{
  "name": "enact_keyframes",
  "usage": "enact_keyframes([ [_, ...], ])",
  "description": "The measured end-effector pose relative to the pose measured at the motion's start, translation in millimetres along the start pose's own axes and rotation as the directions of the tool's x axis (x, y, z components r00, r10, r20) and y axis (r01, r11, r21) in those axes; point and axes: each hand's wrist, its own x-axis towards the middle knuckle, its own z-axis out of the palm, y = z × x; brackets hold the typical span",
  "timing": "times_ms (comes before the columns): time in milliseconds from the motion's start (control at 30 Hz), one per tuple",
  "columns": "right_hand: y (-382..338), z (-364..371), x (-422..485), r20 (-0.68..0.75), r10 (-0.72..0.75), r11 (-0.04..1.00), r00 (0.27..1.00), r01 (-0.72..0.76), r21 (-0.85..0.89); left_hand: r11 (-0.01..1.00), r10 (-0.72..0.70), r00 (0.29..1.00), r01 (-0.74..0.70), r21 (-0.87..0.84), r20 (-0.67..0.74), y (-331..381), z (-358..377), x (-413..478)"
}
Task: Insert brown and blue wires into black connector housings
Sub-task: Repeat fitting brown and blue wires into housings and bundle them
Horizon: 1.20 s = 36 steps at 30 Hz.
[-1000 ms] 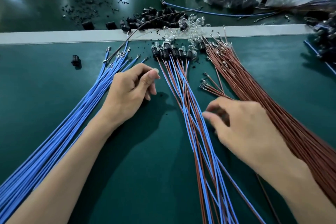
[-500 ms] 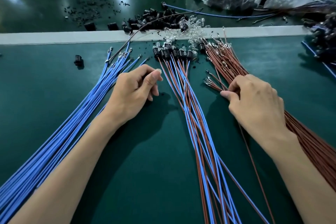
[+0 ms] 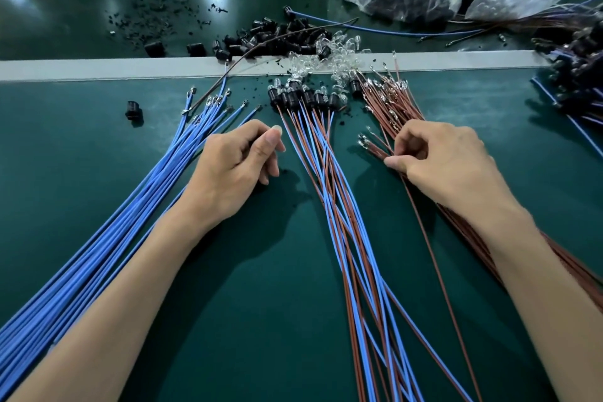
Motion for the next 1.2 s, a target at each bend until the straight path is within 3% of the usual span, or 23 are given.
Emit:
enact_keyframes([
  [233,-8.3,-10.5,3.4,0.063,0.056,0.998,0.996,-0.057,0.028,1.000,0.012,1.000,-0.012,0.004,0.019,-1.3,1.2,-1.4],
  [333,-21.1,-20.5,1.5,-0.013,0.036,0.999,0.999,-0.035,0.041,1.000,0.012,1.000,-0.012,-0.019,0.019,-1.8,0.2,-1.4],
  [500,-67.2,-38.0,1.2,-0.222,-0.179,0.983,0.958,0.165,-0.081,0.984,0.006,1.000,-0.002,-0.178,0.023,4.8,-1.6,-4.8],
  [567,-88.0,-35.3,7.8,-0.190,-0.248,0.965,0.950,0.259,0.036,0.969,0.002,0.999,0.011,-0.245,0.052,9.1,-2.6,-6.4],
  [633,-105.1,-24.1,19.9,-0.087,-0.254,0.915,0.963,0.269,0.300,0.957,0.024,0.994,0.008,-0.290,0.107,13.9,-3.5,-8.1],
  [700,-116.1,-8.3,34.9,-0.014,-0.186,0.769,0.983,0.154,0.620,0.937,0.029,0.987,0.029,-0.348,0.161,17.2,-3.9,-9.5],
  [767,-120.5,6.9,47.9,0.054,-0.075,0.502,0.996,-0.009,0.865,0.922,0.017,0.980,0.060,-0.382,0.197,18.4,-4.3,-10.4],
  [833,-118.4,19.0,57.1,0.118,0.011,0.172,0.993,-0.118,0.978,0.905,-0.001,0.977,0.091,-0.416,0.212,18.8,-5.6,-10.3],
  [900,-112.1,29.5,62.0,0.139,0.058,-0.056,0.989,-0.136,0.989,0.897,-0.008,0.978,0.100,-0.431,0.211,16.4,-8.0,-9.6],
  [1000,-99.3,41.3,62.0,0.177,0.102,-0.174,0.979,-0.158,0.972,0.935,0.017,0.989,0.037,-0.352,0.148,12.0,-7.1,-7.4],
  [1133,-88.4,46.3,58.9,0.303,0.026,-0.251,0.953,-0.287,0.925,0.983,0.023,0.996,-0.038,-0.179,-0.083,7.3,-2.7,-4.9],
  [1200,-90.0,45.7,57.0,0.312,-0.050,-0.294,0.949,-0.313,0.903,0.978,0.009,1.000,-0.015,-0.207,-0.030,7.1,-2.1,-5.7],
])
